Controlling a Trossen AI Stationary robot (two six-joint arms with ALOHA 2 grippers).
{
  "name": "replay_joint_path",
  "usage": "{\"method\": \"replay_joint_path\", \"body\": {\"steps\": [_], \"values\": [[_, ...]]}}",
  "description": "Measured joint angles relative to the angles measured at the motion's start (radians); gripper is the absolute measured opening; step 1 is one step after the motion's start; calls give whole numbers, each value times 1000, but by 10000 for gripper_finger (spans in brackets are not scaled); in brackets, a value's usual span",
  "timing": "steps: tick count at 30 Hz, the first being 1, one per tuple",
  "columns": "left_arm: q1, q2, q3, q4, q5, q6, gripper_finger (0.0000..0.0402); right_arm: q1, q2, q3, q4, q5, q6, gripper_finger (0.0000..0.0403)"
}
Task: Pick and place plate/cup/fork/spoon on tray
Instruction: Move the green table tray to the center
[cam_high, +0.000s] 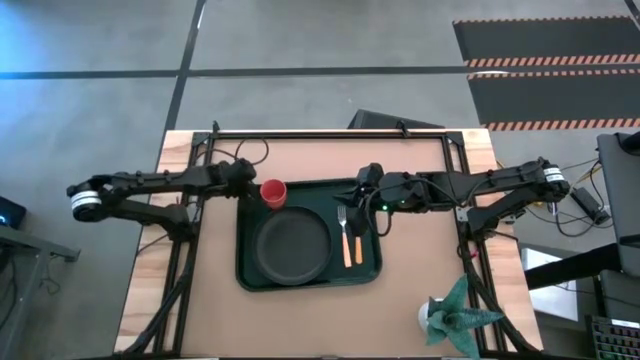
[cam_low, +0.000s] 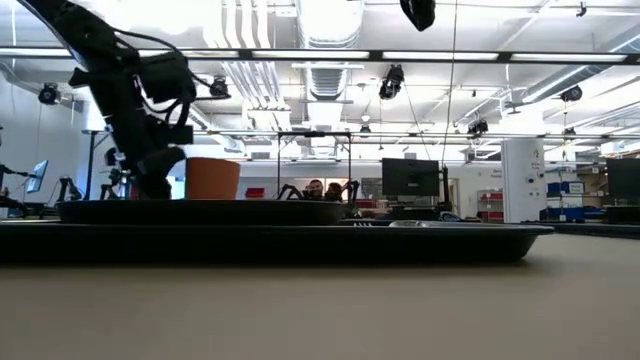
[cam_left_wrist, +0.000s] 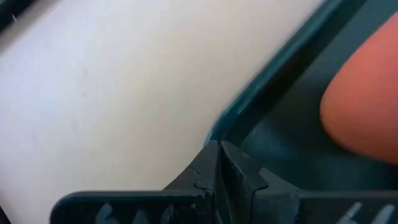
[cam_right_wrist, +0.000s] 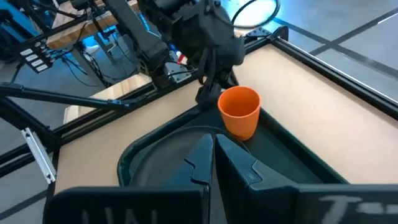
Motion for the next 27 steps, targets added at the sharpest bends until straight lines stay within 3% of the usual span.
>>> {"method": "replay_joint_path", "body": {"steps": [3,6,8,15,21,24,27], "values": [[2,-13,37,-34,4,-7,0,0,0,0,-12,3,3,9],[1,-42,94,-229,-14,-8,0,0,0,0,-15,8,15,9],[-3,-72,111,-333,-81,-43,0,1,0,0,-20,8,16,9],[-6,-239,148,-398,-101,-97,0,1,0,0,-39,8,18,9],[-11,-310,119,-755,-36,-308,0,1,0,0,-40,8,15,9],[-23,-356,106,-727,74,-324,0,0,0,0,-40,10,6,9],[-39,-370,105,-725,110,-365,0,0,0,0,-39,18,-1,9]]}}
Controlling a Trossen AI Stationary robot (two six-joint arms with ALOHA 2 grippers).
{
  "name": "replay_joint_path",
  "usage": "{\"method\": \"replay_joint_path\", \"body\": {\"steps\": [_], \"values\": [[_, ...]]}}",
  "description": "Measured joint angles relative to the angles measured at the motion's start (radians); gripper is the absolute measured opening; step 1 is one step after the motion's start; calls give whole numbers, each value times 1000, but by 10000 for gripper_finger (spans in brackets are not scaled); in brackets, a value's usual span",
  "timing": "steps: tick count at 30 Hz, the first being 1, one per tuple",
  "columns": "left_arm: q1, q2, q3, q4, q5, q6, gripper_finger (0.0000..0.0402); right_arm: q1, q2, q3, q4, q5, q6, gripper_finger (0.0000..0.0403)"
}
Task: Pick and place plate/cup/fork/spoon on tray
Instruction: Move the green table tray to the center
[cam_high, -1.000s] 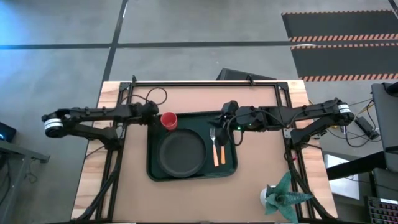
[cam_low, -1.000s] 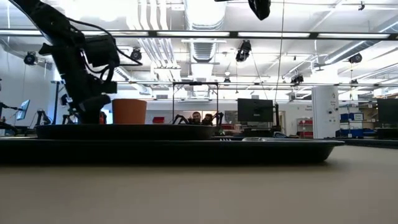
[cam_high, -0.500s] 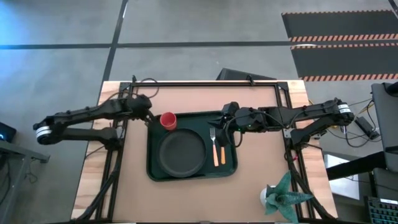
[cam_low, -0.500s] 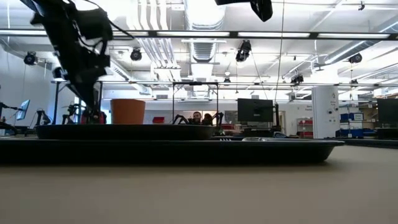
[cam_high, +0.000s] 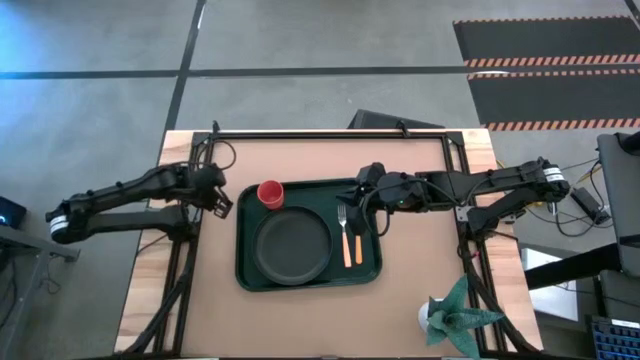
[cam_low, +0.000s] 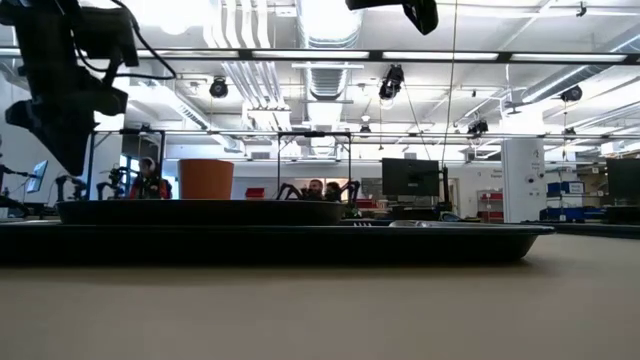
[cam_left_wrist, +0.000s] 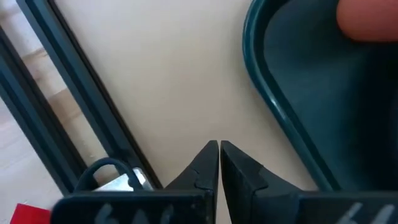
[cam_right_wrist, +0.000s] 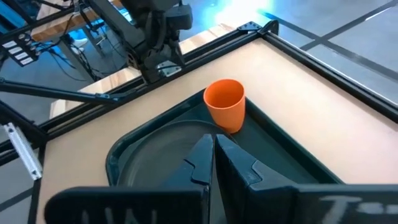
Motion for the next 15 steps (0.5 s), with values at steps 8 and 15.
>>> {"method": "replay_joint_path", "body": {"steps": [8,15], "values": [[-14,8,25,82,32,-25,0,0,0,0,1,16,-11,9],[-49,133,-14,90,82,-89,0,2,0,0,3,15,-23,9]]}}
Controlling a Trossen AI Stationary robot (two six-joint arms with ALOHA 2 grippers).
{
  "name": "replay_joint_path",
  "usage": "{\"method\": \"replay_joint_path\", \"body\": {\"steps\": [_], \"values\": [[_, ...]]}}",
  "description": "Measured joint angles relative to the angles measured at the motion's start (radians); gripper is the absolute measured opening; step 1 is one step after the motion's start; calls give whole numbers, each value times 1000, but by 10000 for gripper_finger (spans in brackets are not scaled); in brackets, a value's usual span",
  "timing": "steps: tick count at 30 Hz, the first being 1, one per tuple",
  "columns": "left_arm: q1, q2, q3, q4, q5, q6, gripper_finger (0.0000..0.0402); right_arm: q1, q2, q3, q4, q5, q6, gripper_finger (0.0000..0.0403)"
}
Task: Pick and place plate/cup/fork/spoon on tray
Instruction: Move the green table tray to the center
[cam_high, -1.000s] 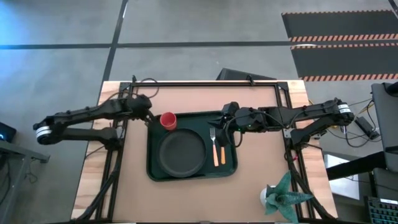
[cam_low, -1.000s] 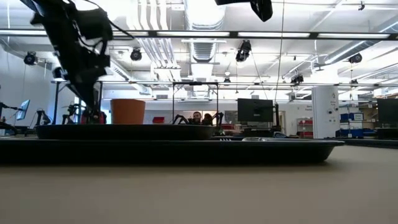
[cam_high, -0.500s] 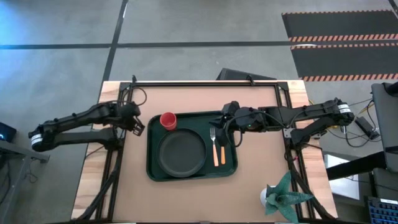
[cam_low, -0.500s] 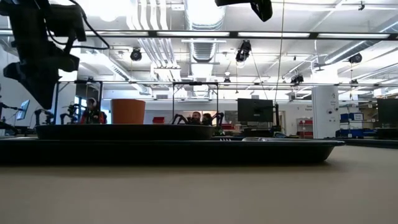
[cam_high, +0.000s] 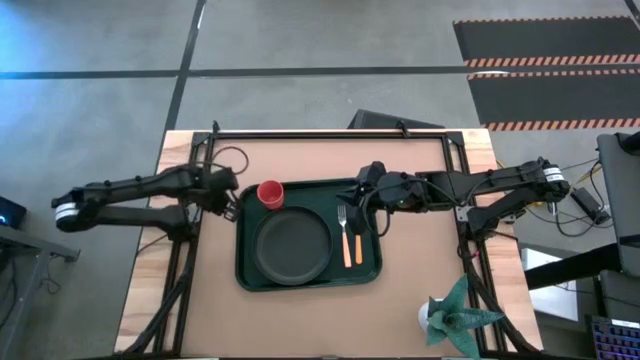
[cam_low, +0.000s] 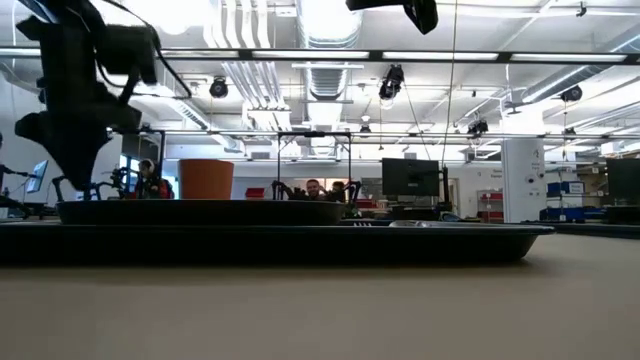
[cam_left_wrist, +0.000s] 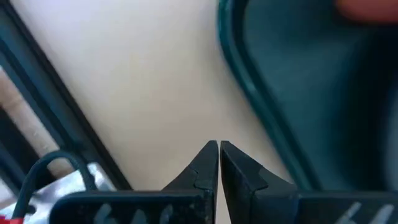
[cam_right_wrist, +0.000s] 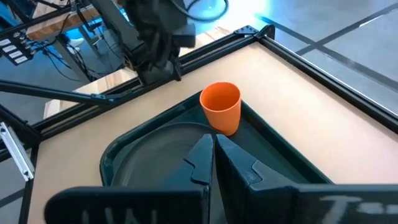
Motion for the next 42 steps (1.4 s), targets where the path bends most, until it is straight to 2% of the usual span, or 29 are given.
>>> {"method": "replay_joint_path", "body": {"steps": [6,9,14,20,27,35,42], "values": [[-11,145,-13,14,3,-15,0,0,0,0,0,-4,-18,9],[-20,203,-13,89,4,-16,0,0,0,0,0,-8,-36,9],[-24,281,-12,215,11,1,0,0,0,0,0,-34,-53,9],[-23,351,-12,223,6,9,0,0,0,0,-3,-66,-56,9],[-24,386,-14,253,-2,9,0,0,0,0,-8,-87,-67,9],[-24,387,-13,414,32,8,0,0,0,0,-26,-87,-66,9],[-34,386,-13,416,52,2,0,0,-2,0,-52,-87,-63,9]]}}
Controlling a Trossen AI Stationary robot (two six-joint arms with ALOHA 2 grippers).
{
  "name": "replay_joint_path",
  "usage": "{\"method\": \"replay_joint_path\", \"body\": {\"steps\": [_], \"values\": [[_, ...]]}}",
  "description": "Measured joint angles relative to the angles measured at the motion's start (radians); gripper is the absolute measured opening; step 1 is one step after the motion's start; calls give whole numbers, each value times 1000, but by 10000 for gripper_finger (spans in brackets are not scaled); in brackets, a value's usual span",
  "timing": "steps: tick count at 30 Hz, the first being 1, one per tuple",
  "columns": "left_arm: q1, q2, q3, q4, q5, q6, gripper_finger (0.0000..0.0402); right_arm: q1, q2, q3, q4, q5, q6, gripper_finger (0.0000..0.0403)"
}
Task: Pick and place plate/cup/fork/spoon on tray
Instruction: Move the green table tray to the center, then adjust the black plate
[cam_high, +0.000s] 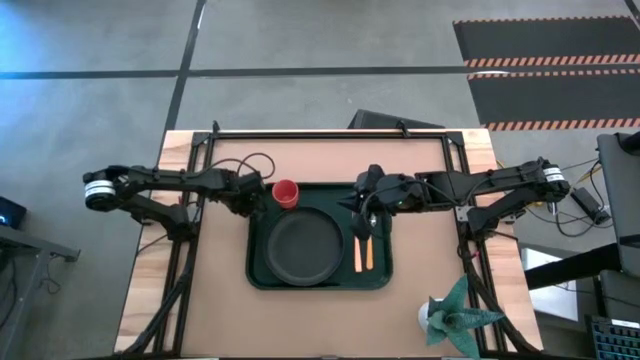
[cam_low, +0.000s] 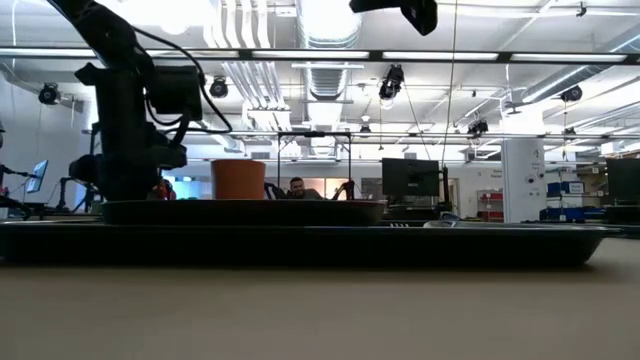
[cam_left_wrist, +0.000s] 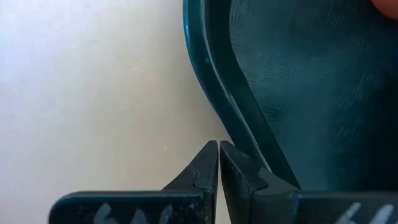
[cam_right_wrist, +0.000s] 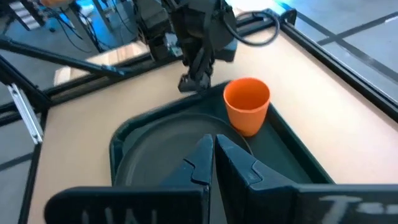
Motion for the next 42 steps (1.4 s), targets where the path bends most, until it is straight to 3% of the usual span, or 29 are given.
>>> {"method": "replay_joint_path", "body": {"steps": [23,36,42], "values": [[-51,-9,2,65,23,-21,0,0,-1,0,-101,1,79,9],[-65,-228,99,15,-33,64,0,0,-1,0,-101,0,93,9],[-65,-242,195,15,-50,168,0,8,17,0,-100,-52,192,9]]}}
